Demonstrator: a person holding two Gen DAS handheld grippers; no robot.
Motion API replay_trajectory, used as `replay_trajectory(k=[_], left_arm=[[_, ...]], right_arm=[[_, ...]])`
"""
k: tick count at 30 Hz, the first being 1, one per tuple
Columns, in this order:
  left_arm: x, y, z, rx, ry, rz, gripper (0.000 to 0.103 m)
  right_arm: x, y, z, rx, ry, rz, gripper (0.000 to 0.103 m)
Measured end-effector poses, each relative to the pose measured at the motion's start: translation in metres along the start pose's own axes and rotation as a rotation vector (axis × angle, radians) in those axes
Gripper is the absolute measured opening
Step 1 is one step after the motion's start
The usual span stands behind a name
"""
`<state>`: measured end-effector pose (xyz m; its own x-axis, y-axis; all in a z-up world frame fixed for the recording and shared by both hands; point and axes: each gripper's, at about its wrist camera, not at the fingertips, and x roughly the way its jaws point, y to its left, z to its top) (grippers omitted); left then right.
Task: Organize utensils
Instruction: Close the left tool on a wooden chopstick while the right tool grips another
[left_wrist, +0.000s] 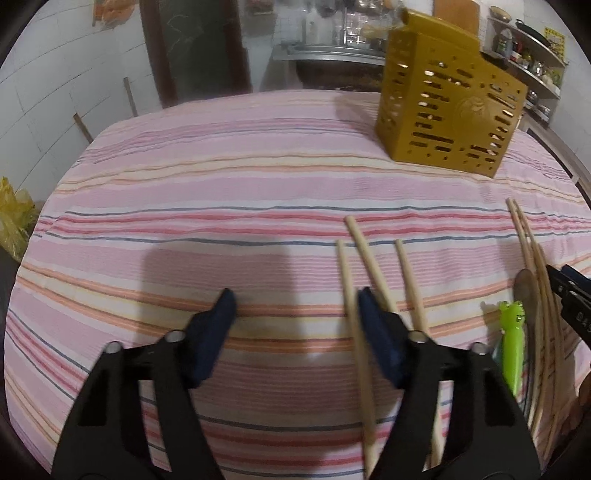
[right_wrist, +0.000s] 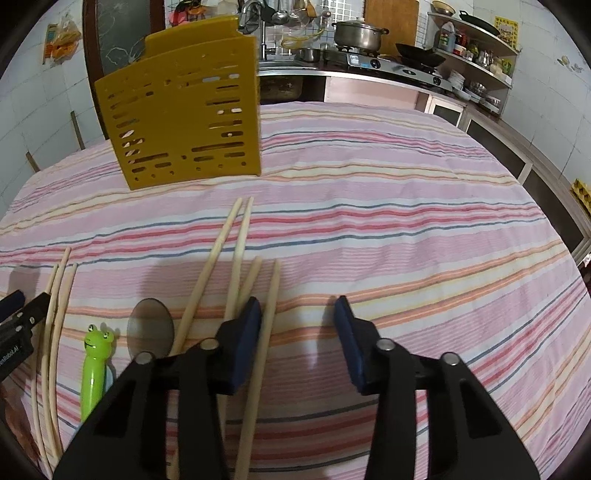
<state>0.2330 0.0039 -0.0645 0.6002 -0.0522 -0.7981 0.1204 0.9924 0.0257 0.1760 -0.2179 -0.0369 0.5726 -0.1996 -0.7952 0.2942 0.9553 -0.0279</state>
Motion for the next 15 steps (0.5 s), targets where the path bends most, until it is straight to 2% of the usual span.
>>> replay_trajectory(k=[2,6,8,15], left_arm=[[-0.001,-0.003,-0.001,0.01,-0.004,-0.009,0.05],[-0.001,-0.007,0.001,0.022,0.009,-0.027,0.04],[0.001,-0.01,0.006,0.02,0.026,-0.036,0.031],[0.007,-0.015,0.017,0.011,0.072,-0.031,0.012]], right_arm=[[-0.001,0.001,0.0,0.001,0.001,0.004,0.033],[0.001,0.003,0.001,0.003,0.004,0.013,0.025],[0.003,0.003,0.003,0.009,0.009,0.017,0.022],[0.007,0.0,0.009,0.006,0.012,0.03,0.013]])
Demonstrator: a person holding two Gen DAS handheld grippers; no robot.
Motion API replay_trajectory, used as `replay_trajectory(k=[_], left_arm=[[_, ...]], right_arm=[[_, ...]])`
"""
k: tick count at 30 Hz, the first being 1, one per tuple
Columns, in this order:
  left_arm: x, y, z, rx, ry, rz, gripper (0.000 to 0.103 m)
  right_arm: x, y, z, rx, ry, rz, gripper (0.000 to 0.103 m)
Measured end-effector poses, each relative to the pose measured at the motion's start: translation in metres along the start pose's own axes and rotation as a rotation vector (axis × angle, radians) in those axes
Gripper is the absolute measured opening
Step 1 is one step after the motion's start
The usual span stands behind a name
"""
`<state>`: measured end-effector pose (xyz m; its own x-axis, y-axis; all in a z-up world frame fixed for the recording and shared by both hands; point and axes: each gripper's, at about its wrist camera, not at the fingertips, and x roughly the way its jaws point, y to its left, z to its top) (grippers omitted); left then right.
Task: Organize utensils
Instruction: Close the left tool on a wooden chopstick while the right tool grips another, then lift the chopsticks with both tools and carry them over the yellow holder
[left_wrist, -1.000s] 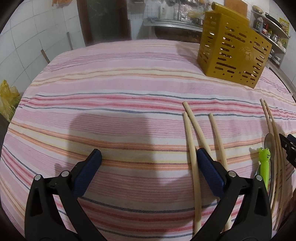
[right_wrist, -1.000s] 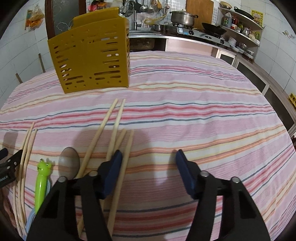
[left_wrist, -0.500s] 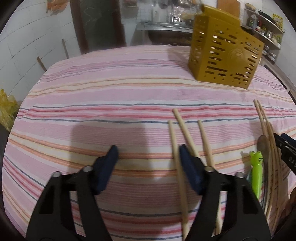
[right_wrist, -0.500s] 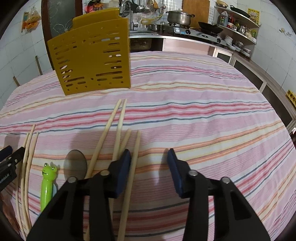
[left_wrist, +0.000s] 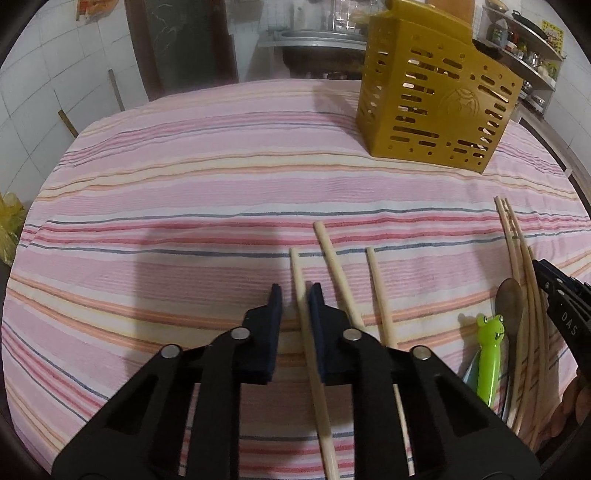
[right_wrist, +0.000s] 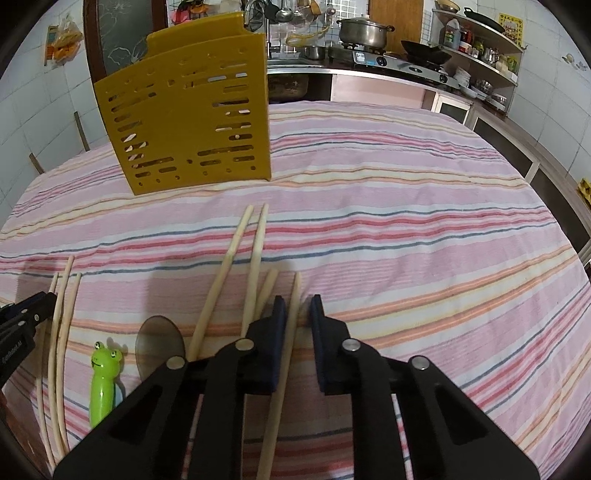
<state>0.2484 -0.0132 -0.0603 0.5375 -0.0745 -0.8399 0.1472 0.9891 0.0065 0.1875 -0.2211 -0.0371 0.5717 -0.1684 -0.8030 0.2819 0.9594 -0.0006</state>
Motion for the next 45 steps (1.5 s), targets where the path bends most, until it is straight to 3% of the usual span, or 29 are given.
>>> replay_trajectory(k=[2,11,24,33,45], left_arm=[[0.002,-0.001,0.001,-0.003,-0.001,0.01,0.007],[-0.01,0.005,-0.007,-0.022,-0.05,0.01,0.004],[-0.098,0.021,-0.016,-0.062,-0.359,0.023,0.004],[-0.153,0.021,-0.035,-0.078,-0.546,-0.004,0.004],[-0.174,0.018,-0.048,-0.072,-0.627,-0.008,0.004]], right_arm=[[0.001,-0.001,0.002,-0.005,0.002,0.002,0.011],[-0.012,-0.011,0.006,0.022,-0.047,0.04,0.006],[-0.085,-0.021,0.016,0.032,-0.345,0.17,0.006],[-0.123,-0.017,0.005,-0.004,-0.505,0.173,0.006],[-0.152,-0.018,-0.005,-0.025,-0.603,0.188,0.006]])
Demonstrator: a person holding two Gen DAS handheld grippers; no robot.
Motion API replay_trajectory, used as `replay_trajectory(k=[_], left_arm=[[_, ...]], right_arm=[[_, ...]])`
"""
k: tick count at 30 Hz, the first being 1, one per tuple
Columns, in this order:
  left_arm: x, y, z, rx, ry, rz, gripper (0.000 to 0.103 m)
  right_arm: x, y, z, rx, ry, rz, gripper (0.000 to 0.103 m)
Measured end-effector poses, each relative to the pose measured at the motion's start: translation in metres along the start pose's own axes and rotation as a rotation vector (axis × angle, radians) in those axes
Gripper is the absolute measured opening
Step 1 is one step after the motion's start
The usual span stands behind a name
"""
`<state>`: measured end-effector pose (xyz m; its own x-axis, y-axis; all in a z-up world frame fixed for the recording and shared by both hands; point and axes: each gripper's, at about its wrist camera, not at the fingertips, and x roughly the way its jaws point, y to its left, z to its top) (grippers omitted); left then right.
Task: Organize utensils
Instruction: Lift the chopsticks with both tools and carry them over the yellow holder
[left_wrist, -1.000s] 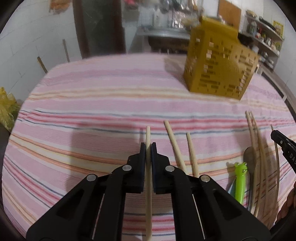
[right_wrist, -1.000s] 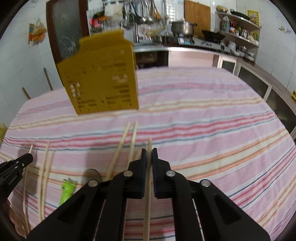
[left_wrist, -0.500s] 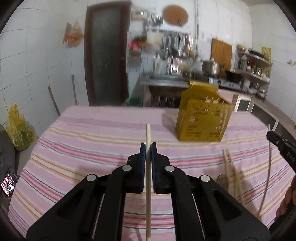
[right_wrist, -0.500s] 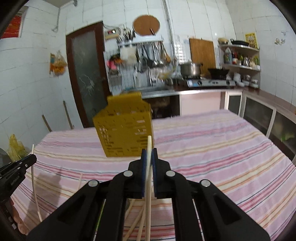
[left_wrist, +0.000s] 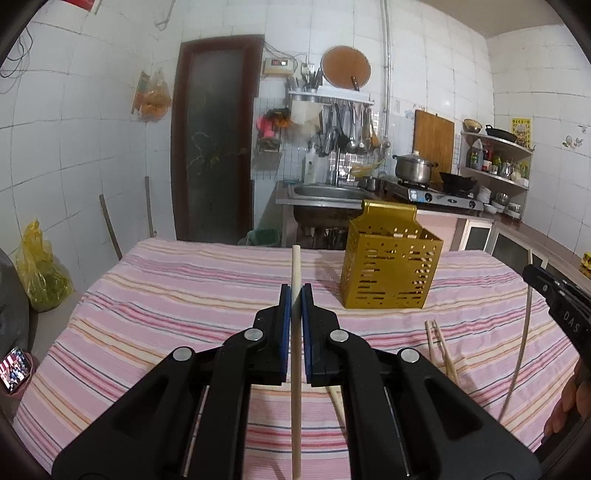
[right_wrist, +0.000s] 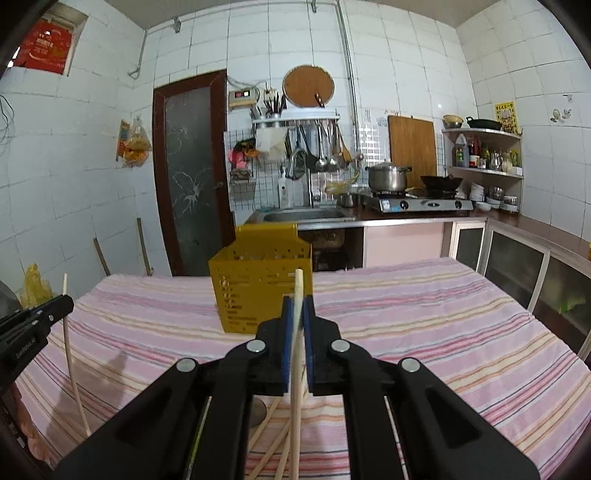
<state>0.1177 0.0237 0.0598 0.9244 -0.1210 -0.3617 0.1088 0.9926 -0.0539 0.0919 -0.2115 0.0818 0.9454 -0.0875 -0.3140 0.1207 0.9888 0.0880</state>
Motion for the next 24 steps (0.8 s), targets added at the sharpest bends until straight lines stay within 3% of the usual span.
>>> replay_trajectory(k=[13,18,24], left_arm=[[-0.001,-0.015,0.053,-0.001,-0.102,-0.067,0.004],[0.015,-0.032,0.095,-0.009,-0.157,-0.105,0.004],[0.049,-0.062,0.161,-0.016,-0.235,-0.17,0.004]], right_arm=[[0.015,-0.005,0.042,-0.007,-0.064,-0.001,0.006],[0.028,-0.007,0.074,-0.009,-0.088,-0.001,0.006],[0.049,-0.006,0.136,-0.027,-0.178,-0.009,0.006]])
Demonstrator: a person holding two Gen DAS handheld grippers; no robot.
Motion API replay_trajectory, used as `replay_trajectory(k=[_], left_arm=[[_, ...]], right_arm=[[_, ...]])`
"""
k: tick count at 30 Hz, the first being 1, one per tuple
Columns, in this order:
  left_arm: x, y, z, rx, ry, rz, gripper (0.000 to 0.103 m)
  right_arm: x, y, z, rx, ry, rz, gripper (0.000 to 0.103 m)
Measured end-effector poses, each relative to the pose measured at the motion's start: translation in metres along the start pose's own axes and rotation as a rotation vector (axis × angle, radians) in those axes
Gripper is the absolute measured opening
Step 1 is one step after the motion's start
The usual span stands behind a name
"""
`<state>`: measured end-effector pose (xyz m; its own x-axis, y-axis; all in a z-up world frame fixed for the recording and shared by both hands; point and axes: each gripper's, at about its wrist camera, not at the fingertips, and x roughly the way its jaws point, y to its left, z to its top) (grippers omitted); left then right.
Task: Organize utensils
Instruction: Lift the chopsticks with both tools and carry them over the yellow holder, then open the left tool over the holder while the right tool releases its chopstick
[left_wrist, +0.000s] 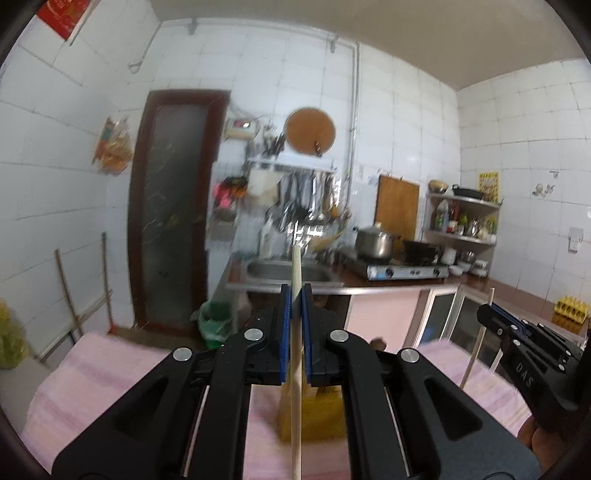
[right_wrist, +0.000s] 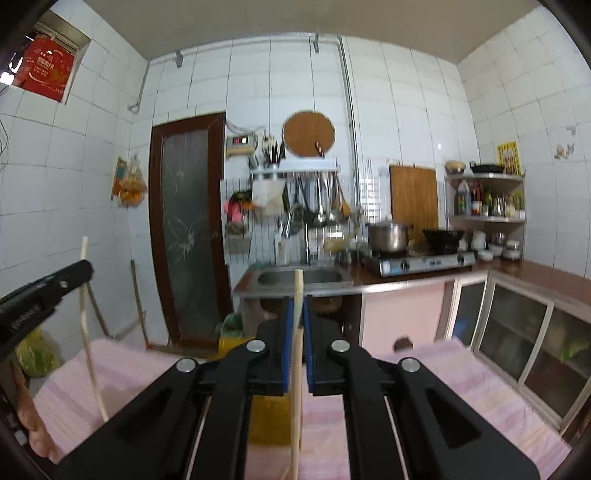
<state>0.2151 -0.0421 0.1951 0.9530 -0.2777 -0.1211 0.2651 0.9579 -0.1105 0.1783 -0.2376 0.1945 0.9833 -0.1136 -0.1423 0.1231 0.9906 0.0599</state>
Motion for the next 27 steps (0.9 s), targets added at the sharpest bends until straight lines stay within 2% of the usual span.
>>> replay_trajectory(k=[5,10,13,16,19,22,24,25,26,27], left_arm=[[0.056,-0.018,0.024,0.017,-0.036,-0.04,0.004],[0.113,-0.029,0.023,0.031,-0.042,-0.069,0.004],[0.144,-0.027,0.005,0.041,-0.019,-0.071,0.004],[0.176,-0.019,-0.023,0.009,0.044,-0.071,0.004],[0.19,-0.011,-0.046,0.003,0.091,-0.058,0.004],[0.189,-0.005,-0.053,-0.001,0.112,-0.052,0.006],[0.178,0.0,-0.049,-0.003,0.115,-0.057,0.022],[0.169,0.002,-0.046,-0.008,0.11,-0.049,0.054],[0.156,0.005,-0.041,-0.013,0.093,-0.033,0.085],[0.145,0.007,-0.039,-0.016,0.062,-0.014,0.094]], right_arm=[[0.04,0.002,0.037,0.021,-0.05,0.002,0.006],[0.091,0.0,0.045,0.061,-0.054,0.009,0.006],[0.117,0.002,0.033,0.053,-0.042,0.003,0.006],[0.146,-0.001,0.003,0.06,0.026,0.012,0.006],[0.162,-0.003,-0.026,0.041,0.088,0.003,0.006],[0.164,-0.008,-0.039,0.036,0.129,0.013,0.007],[0.157,-0.009,-0.038,0.011,0.142,-0.005,0.007],[0.152,-0.01,-0.036,-0.001,0.144,-0.015,0.012],[0.148,-0.013,-0.033,-0.005,0.146,-0.027,0.02],[0.142,-0.017,-0.031,-0.001,0.143,-0.037,0.047]])
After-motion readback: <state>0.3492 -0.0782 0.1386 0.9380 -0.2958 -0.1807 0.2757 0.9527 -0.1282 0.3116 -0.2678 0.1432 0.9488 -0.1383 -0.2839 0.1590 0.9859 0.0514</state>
